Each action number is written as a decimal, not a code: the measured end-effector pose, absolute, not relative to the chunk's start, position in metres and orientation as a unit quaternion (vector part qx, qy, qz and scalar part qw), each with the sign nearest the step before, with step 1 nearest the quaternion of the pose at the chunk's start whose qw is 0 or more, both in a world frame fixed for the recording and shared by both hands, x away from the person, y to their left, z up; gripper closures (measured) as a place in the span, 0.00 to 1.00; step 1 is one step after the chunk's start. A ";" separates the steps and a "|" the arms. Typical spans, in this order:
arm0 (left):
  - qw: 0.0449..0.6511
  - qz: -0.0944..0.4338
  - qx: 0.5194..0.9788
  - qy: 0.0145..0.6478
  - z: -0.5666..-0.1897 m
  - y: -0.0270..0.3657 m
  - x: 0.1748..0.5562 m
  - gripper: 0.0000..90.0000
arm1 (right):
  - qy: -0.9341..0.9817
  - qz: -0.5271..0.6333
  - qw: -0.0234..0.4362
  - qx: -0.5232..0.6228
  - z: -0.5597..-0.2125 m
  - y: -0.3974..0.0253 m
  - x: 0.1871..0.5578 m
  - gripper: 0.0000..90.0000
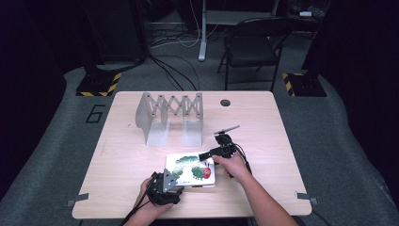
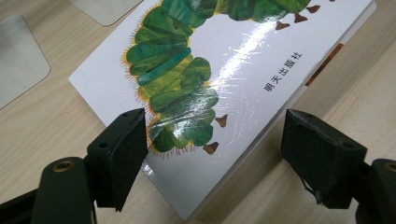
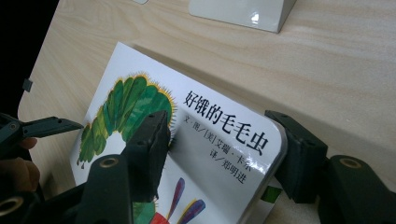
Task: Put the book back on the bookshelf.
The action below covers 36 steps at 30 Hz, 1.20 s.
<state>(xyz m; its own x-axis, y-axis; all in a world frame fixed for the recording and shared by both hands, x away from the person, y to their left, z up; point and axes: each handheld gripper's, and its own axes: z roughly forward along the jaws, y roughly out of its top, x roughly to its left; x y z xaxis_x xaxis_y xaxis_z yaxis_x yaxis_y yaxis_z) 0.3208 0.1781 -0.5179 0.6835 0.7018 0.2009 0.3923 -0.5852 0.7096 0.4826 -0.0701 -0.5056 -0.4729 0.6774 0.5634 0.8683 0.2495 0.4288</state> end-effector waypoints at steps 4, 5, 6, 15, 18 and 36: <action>0.325 0.237 0.857 0.322 -0.517 0.178 0.320 0.26 | -0.779 -0.360 0.132 -0.496 -0.506 -0.070 0.483 0.46; 0.326 0.233 0.858 0.322 -0.517 0.179 0.320 0.26 | -0.779 -0.360 0.132 -0.496 -0.506 -0.070 0.483 0.46; 0.327 0.229 0.859 0.321 -0.516 0.179 0.320 0.26 | -0.780 -0.361 0.131 -0.495 -0.506 -0.070 0.483 0.46; 0.325 0.217 0.859 0.331 -0.511 0.184 0.320 0.27 | -0.779 -0.362 0.132 -0.494 -0.506 -0.070 0.483 0.46; 0.329 0.216 0.855 0.338 -0.510 0.186 0.320 0.27 | -0.778 -0.362 0.133 -0.496 -0.506 -0.070 0.482 0.46; 0.344 0.208 0.840 0.364 -0.490 0.199 0.336 0.28 | -0.779 -0.363 0.132 -0.495 -0.506 -0.071 0.482 0.46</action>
<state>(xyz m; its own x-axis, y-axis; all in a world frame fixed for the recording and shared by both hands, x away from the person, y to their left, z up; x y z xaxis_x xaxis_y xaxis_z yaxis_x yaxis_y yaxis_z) 0.3363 0.1991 -0.4901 0.6486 0.7545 0.1000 0.4684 -0.4992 0.7289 0.4824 -0.0709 -0.5063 -0.4760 0.6747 0.5641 0.8659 0.2472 0.4350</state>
